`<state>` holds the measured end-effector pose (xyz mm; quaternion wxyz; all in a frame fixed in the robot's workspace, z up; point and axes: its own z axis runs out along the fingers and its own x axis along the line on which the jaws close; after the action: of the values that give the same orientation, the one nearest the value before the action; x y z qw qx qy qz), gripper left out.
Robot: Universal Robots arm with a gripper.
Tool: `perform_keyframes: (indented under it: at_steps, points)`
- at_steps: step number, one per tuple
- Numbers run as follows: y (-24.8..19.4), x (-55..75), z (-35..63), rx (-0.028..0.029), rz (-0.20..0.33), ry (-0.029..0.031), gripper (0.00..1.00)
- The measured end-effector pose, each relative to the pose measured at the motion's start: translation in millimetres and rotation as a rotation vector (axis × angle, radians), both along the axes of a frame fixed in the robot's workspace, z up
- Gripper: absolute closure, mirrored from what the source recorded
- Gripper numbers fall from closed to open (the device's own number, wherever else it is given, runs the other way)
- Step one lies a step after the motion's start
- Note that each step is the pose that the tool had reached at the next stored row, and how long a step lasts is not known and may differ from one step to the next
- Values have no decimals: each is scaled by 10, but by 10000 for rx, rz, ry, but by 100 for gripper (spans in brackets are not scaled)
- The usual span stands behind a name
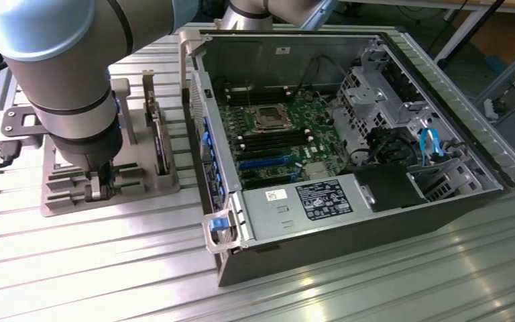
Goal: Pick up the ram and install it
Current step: 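Pick up the ram and move it above insertion slot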
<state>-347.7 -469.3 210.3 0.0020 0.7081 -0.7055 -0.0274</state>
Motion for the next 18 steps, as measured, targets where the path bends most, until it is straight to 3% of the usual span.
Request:
perform_keyframes:
  at_steps: [3,18]
  points:
    - [0,47,2,-2,-1,3,70]
    - [0,48,-8,-2,-2,3,70]
